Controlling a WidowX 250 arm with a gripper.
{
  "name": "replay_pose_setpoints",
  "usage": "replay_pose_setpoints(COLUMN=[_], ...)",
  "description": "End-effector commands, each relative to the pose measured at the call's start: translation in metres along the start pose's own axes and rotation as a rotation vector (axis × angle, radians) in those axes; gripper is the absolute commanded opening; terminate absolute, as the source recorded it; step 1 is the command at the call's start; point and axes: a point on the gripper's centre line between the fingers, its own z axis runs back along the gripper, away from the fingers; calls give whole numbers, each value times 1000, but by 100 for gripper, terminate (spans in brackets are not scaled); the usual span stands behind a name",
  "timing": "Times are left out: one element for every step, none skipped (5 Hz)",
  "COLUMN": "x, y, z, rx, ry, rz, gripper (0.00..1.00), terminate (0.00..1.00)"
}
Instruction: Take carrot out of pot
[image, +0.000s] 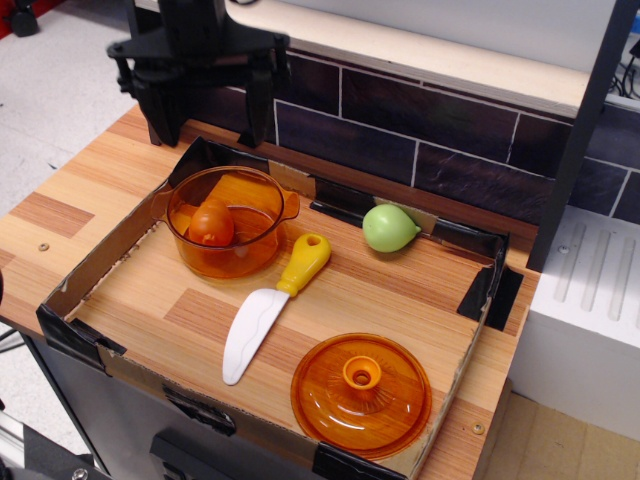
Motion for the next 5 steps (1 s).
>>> replay_pose_setpoints(x=[8, 6, 5, 4, 3], y=[8, 9, 10, 9, 7], z=[-18, -23, -31, -40, -49], rx=[40, 54, 61, 71, 79], ry=[-62, -71, -81, -81, -79], rz=[14, 11, 19, 20, 26], gripper=[100, 100, 100, 100, 100], terminate=[0, 0, 0, 0, 0])
